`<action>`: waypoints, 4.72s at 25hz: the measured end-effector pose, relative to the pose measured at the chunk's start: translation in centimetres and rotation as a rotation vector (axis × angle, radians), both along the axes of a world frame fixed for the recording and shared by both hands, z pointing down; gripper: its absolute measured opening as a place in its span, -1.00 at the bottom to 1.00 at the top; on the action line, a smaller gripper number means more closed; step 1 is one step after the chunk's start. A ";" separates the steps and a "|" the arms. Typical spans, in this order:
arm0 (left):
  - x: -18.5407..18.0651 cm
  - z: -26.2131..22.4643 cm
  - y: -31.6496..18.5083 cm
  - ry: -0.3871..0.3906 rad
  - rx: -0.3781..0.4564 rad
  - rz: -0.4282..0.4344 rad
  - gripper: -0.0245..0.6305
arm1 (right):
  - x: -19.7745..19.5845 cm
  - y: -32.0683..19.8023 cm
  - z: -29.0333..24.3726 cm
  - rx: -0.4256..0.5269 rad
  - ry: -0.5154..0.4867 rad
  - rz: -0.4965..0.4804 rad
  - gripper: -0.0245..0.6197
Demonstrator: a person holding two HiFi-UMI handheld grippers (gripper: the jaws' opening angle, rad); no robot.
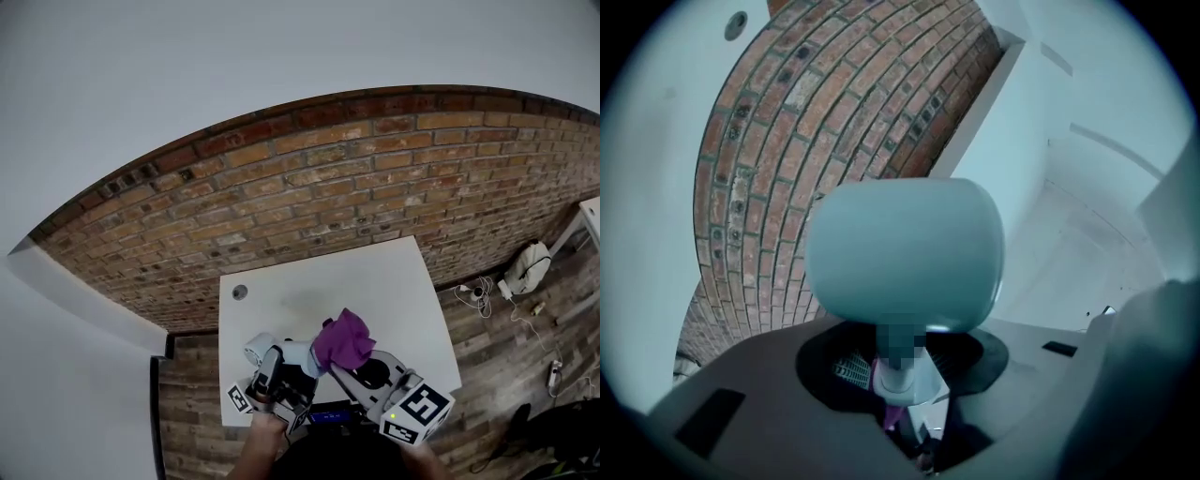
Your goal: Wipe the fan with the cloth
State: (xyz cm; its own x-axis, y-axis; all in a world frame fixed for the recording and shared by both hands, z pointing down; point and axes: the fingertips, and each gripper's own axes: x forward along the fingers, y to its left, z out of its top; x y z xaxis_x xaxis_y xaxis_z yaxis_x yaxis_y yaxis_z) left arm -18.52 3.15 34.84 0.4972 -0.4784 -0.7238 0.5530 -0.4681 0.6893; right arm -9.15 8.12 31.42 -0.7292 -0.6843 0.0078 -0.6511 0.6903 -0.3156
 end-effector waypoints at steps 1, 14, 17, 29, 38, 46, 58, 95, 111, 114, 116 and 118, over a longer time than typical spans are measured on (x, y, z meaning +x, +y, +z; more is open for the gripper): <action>0.3 0.1 0.2 -0.002 -0.004 -0.003 -0.44 | 1.2 -0.4 1.0 -0.026 0.012 0.031 -0.78; 4.5 0.4 2.6 -0.071 0.002 -0.041 -0.44 | 3.5 5.9 -3.0 0.051 -0.198 -0.250 -0.78; 5.5 0.1 3.4 -0.065 0.008 -0.033 -0.44 | 3.3 6.1 -1.9 0.044 -0.184 -0.262 -0.78; 6.2 0.5 4.8 -0.132 0.038 -0.041 -0.44 | 11.9 1.7 5.5 -0.161 -0.188 0.025 -0.78; 7.1 0.9 3.9 -0.183 0.049 -0.029 -0.44 | 6.0 5.8 -0.2 0.017 -0.218 -0.296 -0.78; 5.3 1.0 1.4 -0.092 0.091 -0.002 -0.44 | 8.9 -2.0 7.0 -0.203 -0.146 -0.011 -0.78; 1.6 2.2 -4.5 -0.058 0.036 -0.059 -0.44 | -0.2 -1.4 -0.5 0.002 -0.038 -0.296 -0.78; 1.5 15.7 -11.5 -1.266 0.426 -0.135 -0.44 | 9.3 -7.5 17.4 -0.525 0.008 0.169 -0.78; 8.1 30.2 -17.7 -1.764 1.054 0.132 -0.44 | 15.4 -2.8 19.2 -0.613 -0.049 0.385 -0.78; 8.2 30.3 -17.8 -1.753 1.046 0.129 -0.44 | 15.2 -2.9 19.3 -0.614 -0.045 0.382 -0.78; 8.1 30.2 -17.9 -1.749 1.040 0.122 -0.43 | 14.8 -3.1 19.2 -0.610 -0.045 0.369 -0.78; 7.8 30.2 -18.2 -1.757 1.027 0.115 -0.09 | 14.5 -3.4 18.9 -0.602 -0.049 0.354 -0.78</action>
